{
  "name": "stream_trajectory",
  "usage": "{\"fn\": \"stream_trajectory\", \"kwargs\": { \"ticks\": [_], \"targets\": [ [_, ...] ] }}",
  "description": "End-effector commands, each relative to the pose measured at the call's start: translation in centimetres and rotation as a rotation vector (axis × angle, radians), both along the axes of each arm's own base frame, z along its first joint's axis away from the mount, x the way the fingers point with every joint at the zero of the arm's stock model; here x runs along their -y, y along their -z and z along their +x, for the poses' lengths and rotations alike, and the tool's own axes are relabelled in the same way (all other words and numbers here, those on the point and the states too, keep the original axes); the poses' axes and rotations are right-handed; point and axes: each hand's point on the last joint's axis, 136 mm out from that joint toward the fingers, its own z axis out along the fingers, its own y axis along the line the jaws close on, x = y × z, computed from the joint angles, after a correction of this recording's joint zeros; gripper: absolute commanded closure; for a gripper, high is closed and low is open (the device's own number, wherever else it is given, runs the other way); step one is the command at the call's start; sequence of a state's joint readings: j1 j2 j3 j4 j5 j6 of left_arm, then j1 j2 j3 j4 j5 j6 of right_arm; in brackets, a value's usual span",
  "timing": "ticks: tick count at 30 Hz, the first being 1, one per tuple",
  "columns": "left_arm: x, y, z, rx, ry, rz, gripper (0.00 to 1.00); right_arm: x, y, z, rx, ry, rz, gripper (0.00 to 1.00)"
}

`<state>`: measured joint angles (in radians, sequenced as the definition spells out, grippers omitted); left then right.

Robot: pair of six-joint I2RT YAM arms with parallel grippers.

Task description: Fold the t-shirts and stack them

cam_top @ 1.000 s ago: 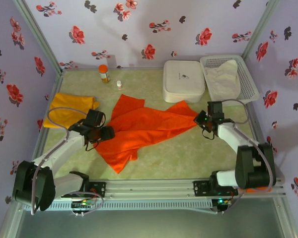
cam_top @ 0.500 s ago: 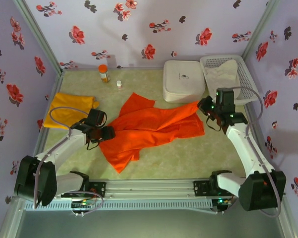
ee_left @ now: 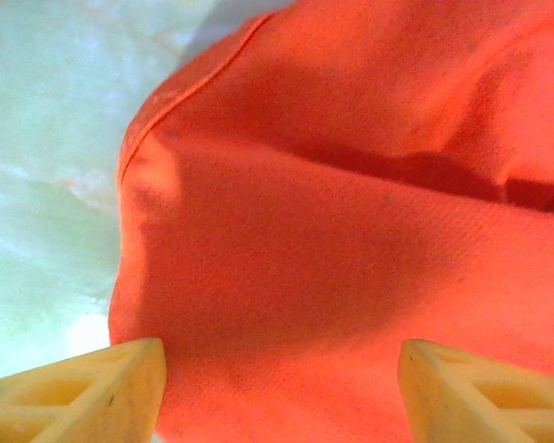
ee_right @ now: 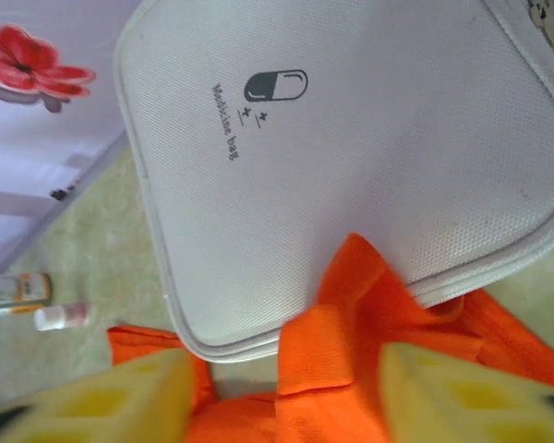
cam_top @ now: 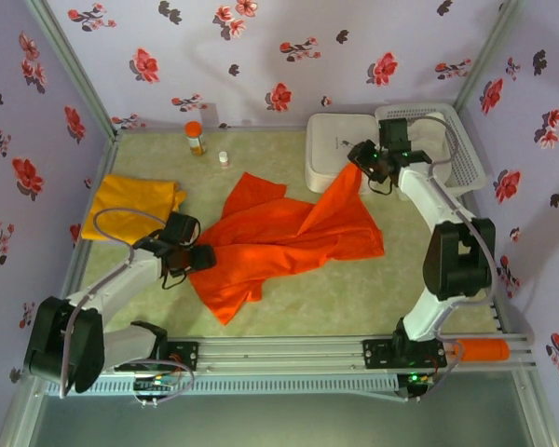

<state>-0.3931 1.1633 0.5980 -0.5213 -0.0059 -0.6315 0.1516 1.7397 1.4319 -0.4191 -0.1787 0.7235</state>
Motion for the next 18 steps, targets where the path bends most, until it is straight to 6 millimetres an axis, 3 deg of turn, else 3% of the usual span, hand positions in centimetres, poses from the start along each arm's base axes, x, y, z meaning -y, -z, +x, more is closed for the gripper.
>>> {"fn": "stream_trajectory", "kwargs": {
  "ticks": [1,3,7,12,18],
  "targets": [
    [-0.1,0.5,-1.8,-0.041,-0.033,-0.028,0.31,0.4,0.7,-1.7,-0.04,-0.04,-0.075,0.17],
    [0.0,0.6,-2.5,-0.053,-0.039,-0.051,0.31,1.0,1.1,-3.2,-0.038,-0.029,-0.086,0.01],
    [0.5,0.7,-4.4,-0.084,-0.044,-0.1,0.31,2.6,3.0,-7.5,-0.08,-0.002,-0.133,0.01],
    [1.5,0.9,-6.7,-0.113,-0.054,-0.158,0.3,5.2,6.4,-13.4,-0.155,0.069,-0.173,0.06],
    [2.4,1.8,-8.2,-0.118,-0.069,-0.19,0.33,6.9,9.5,-17.0,-0.186,0.147,-0.167,0.19]
  ]
}}
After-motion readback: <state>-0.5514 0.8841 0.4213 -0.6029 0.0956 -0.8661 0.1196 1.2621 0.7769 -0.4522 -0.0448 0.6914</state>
